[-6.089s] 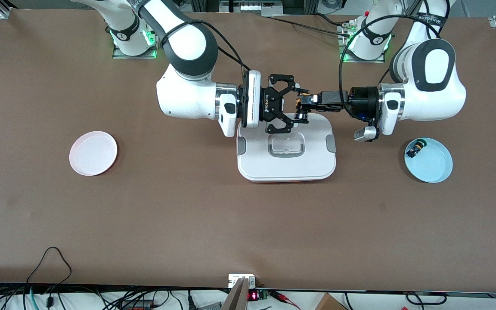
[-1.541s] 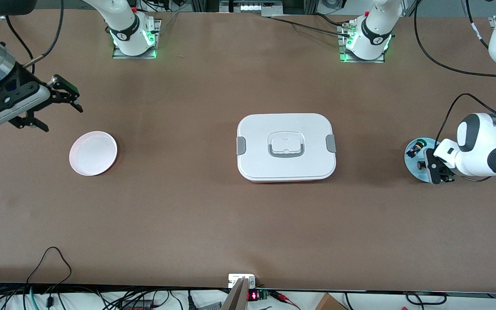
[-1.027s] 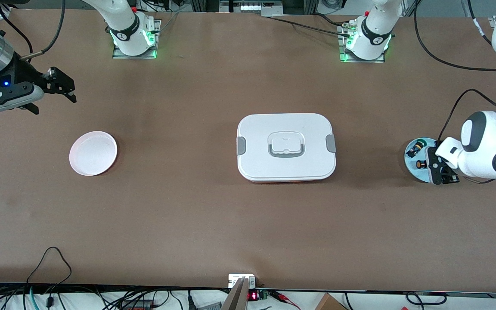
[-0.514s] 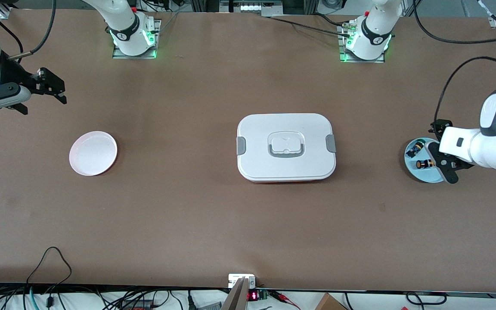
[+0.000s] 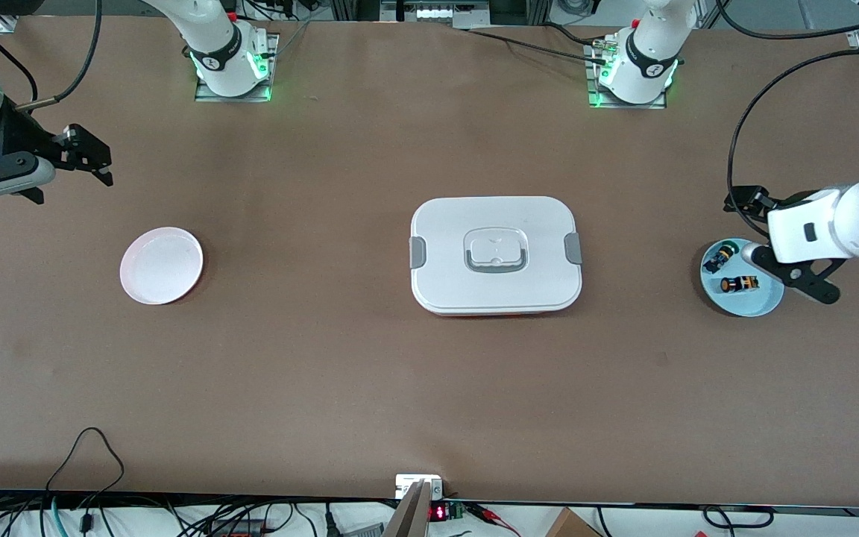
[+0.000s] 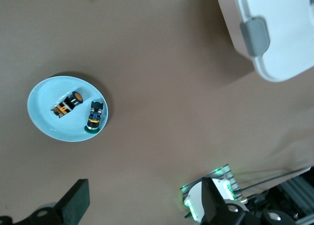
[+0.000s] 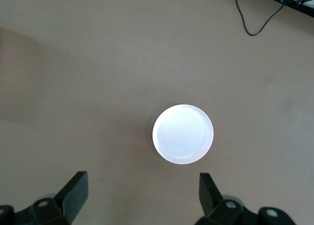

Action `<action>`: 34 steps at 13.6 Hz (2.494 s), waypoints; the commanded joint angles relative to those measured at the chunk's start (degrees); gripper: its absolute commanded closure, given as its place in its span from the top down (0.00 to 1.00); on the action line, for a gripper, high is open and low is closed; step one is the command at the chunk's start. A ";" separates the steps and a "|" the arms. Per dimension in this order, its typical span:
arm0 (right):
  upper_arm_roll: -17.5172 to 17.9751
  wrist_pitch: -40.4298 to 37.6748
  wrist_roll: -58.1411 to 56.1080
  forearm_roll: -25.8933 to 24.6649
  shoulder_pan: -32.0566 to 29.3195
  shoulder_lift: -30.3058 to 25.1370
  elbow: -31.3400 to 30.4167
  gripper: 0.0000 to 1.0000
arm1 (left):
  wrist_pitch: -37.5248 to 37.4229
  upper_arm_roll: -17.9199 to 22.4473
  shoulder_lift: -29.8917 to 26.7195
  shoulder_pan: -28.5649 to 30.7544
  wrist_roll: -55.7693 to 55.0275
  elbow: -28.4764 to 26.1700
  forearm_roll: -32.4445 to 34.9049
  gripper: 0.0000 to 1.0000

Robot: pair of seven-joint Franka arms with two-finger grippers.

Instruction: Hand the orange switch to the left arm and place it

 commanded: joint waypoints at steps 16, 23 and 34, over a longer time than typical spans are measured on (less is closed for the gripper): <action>0.18 -7.44 9.39 3.59 0.10 -0.33 1.19 1.00 | 18.89 44.13 -24.53 -30.28 -17.98 -19.32 -17.09 1.00; 0.01 2.22 9.12 2.71 -0.17 1.25 1.89 1.00 | 28.91 44.13 -30.08 -29.84 -12.69 -29.09 -17.09 1.00; -0.17 1.44 9.13 3.50 -0.43 1.69 1.89 1.00 | 28.30 43.51 -29.29 -29.84 -12.95 -27.60 -17.09 1.00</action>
